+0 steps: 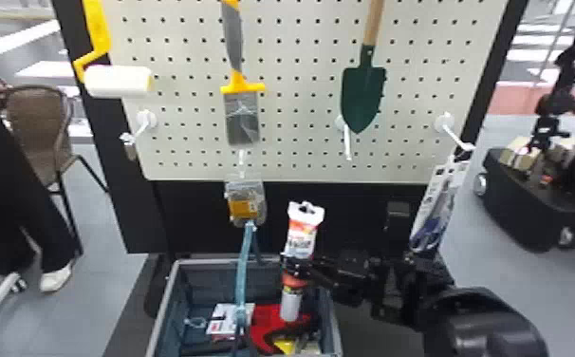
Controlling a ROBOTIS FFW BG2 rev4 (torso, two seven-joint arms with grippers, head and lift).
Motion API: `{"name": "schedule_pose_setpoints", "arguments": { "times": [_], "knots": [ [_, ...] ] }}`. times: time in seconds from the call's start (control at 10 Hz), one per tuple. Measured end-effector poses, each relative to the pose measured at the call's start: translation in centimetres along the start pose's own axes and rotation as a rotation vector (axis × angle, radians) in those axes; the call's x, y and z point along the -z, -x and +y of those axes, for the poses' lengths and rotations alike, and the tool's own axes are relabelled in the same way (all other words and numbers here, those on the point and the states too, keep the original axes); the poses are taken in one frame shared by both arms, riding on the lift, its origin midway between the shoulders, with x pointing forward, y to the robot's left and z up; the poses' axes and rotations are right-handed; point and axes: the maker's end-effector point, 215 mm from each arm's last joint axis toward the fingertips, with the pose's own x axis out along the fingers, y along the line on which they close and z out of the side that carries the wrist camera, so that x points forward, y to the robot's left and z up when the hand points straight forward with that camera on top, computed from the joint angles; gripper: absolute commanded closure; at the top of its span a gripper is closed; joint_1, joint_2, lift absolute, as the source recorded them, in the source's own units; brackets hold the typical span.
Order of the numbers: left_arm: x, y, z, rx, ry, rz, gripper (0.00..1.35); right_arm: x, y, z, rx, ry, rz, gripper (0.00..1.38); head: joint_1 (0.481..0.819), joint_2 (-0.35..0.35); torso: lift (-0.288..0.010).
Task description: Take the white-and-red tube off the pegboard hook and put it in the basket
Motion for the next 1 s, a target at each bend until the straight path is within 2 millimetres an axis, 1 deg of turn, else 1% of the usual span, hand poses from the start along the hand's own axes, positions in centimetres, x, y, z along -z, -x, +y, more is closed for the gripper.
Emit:
{"name": "schedule_pose_setpoints", "arguments": {
  "times": [0.3,0.6,0.7,0.8,0.9,1.0],
  "knots": [
    [-0.1,-0.3,-0.2,0.005,0.0,0.0,0.5,2.9,-1.0,-0.1,-0.017,-0.077,0.014,1.14,0.549,0.0,-0.1],
    [0.0,-0.3,-0.2,0.006,0.0,0.002,0.5,5.2,-1.0,-0.2,-0.016,-0.144,0.024,1.13,0.549,0.0,-0.1],
    [0.0,-0.3,-0.2,0.006,0.0,0.002,0.5,5.6,-0.9,-0.4,-0.012,-0.155,0.028,0.9,0.549,0.0,-0.1],
    [0.0,-0.3,-0.2,0.006,0.0,0.002,0.5,5.8,-0.9,-0.6,-0.008,-0.161,0.032,0.52,0.549,0.0,-0.1],
    [0.0,-0.3,-0.2,0.006,0.001,0.001,0.5,5.9,-0.8,-0.7,-0.006,-0.162,0.034,0.22,0.549,0.0,-0.1],
    [-0.1,-0.3,-0.2,0.005,0.001,0.0,0.5,5.9,-0.8,-0.8,-0.005,-0.163,0.035,0.06,0.549,0.0,-0.1]
  ]
}}
